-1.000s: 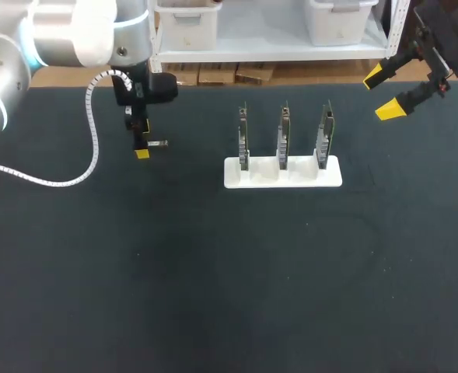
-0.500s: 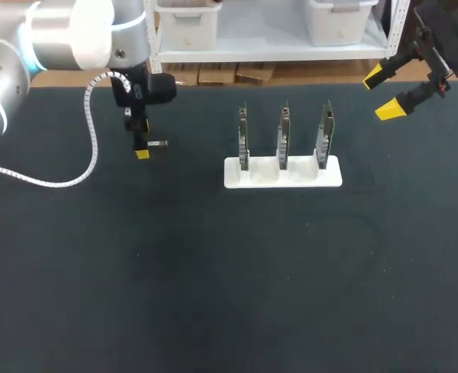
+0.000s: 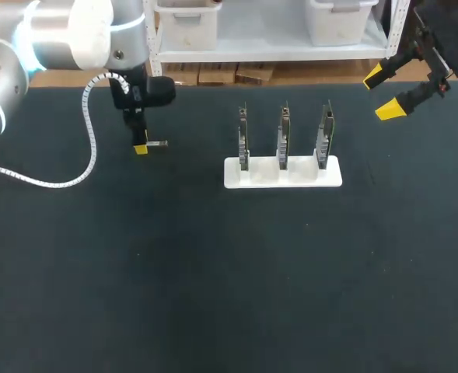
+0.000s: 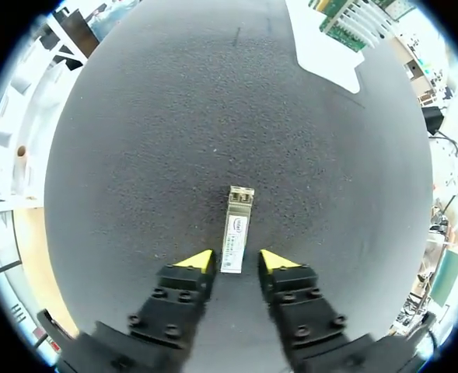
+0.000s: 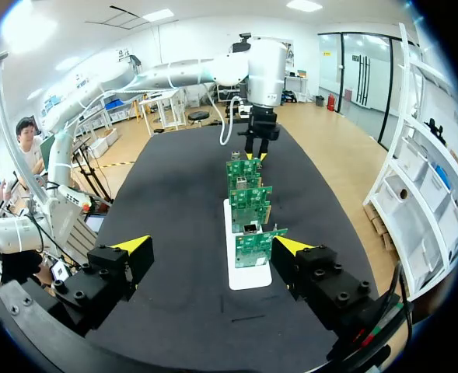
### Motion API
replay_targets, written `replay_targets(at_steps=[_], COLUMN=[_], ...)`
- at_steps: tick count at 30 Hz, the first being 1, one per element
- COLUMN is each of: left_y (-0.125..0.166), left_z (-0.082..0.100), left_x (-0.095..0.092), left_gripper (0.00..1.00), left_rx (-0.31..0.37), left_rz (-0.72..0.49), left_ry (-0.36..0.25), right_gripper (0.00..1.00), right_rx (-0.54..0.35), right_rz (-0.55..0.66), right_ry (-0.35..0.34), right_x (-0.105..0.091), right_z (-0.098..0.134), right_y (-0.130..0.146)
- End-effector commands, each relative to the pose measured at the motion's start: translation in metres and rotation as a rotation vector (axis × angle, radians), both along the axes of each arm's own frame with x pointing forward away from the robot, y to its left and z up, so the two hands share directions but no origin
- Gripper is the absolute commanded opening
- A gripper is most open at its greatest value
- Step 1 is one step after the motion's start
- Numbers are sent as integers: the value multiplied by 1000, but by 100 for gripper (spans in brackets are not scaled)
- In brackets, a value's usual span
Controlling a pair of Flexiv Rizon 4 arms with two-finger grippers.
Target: Pick up the optical module with the left hand, and insert it into the network port with the right hand.
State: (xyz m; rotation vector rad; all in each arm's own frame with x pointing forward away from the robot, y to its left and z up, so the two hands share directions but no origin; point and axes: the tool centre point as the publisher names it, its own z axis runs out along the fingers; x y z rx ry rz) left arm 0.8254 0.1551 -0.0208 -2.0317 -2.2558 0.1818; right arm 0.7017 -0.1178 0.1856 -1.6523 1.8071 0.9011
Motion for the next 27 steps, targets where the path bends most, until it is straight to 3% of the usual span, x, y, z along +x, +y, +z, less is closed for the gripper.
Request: replay_targets(at_steps=[1,7,16,23,27], left_y=[-1,-5,-6,-20,-34], left_z=[-6,5,40,71,89], left_x=[1,-12,-35,-49,-53], left_gripper=[0,0,0,0,0], left_rx=[-17,-79,-222,-336,-393], left_rz=[-8,-28,-16,-33,-107], left_ry=[126,115,39,-61,-118], right_gripper=[100,100,100,100,100], right_rx=[-1,-1,-1,-1,-1], right_rz=[-3,-3,-3,-3,-3], right_ry=[-2,-2,-2,-2,-2], right_x=[-1,-1,-1,-1,-1], right_z=[0,0,0,0,0], right_y=[0,0,0,0,0])
